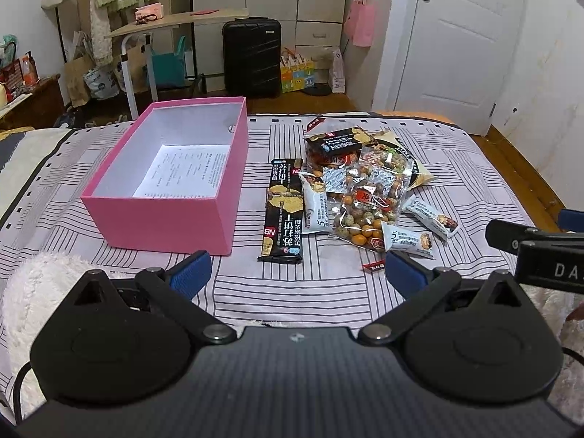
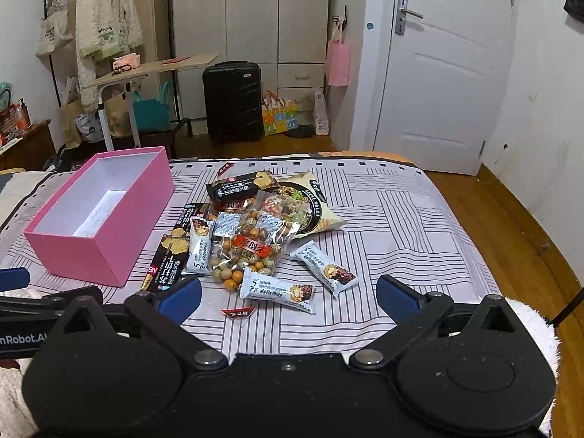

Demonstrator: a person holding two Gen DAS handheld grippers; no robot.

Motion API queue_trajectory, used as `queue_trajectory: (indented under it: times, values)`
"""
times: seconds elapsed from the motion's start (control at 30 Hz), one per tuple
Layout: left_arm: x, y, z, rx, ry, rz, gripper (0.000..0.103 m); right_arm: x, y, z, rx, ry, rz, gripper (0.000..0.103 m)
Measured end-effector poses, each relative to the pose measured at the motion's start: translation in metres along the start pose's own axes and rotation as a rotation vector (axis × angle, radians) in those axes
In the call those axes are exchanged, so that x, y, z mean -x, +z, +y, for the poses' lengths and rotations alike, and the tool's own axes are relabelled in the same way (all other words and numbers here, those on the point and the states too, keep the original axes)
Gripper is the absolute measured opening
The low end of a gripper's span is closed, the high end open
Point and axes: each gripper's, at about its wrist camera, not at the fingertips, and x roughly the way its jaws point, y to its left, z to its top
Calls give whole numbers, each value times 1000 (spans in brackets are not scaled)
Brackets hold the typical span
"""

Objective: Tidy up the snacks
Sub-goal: 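Grasp a white wafer bar with the right tool while the left tool grasps another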

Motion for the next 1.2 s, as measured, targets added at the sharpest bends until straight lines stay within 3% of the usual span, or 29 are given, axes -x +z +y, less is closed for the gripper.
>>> queue_trajectory:
  times: [0.17, 0.43, 0.6, 0.7, 0.83, 1.0, 1.07, 1.2]
  values:
    - [-4, 0, -2, 17, -19, 6, 103, 1, 10, -11, 53, 82, -38, 103]
    - [-25, 23, -25, 115, -110, 58, 99, -18, 65, -58, 174, 222, -197, 103]
    - [-69, 32, -52, 197, -126, 148, 84, -80, 93, -69, 256, 245, -34, 103]
    - [-100, 26, -66, 274, -141, 228, 83, -128, 98, -75, 256, 307, 82, 97]
    - [-143, 14, -86, 392, -96, 246, 75, -182, 91, -87, 231, 349, 201, 89]
    - [-184, -3, -103, 526, -82, 300, 68, -217, 75, -100, 165, 379, 282, 82]
    - [-197, -12, -108, 572, -69, 317, 67, -227, 67, -103, 171, 377, 321, 76]
    - [-212, -20, -118, 627, -41, 306, 66, -239, 58, -101, 202, 380, 383, 73]
